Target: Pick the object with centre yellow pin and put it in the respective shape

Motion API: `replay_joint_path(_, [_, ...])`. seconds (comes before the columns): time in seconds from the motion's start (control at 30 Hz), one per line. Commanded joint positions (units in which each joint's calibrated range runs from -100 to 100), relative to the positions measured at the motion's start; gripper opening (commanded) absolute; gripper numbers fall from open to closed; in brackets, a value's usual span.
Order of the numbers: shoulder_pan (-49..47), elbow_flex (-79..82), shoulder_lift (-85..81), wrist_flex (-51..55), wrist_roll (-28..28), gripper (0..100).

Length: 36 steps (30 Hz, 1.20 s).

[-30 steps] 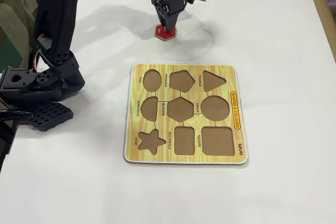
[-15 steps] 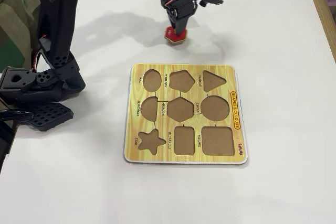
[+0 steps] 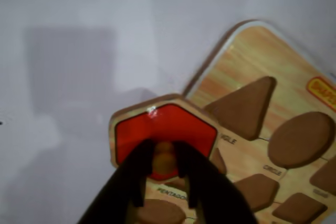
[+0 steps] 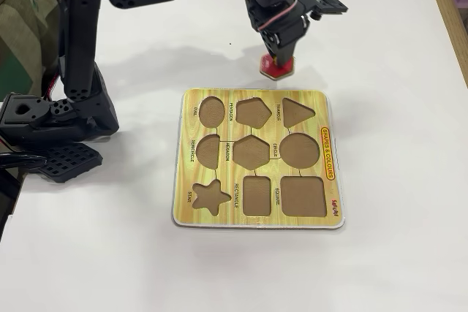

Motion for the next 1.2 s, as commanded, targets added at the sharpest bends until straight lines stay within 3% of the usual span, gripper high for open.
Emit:
replay_joint_path(0.0, [4.79,-1.62,-4.68,0.3,2.46,1])
replay_joint_path(0.33, [15.72,0.27,-5.94,8.51,3.71,1])
replay_joint_path(0.87, [24.61,24.01,-19.08,3.5,3.97,1])
replay_joint_path(1.17, [30.08,26.98,-21.67,0.74,12.81,1])
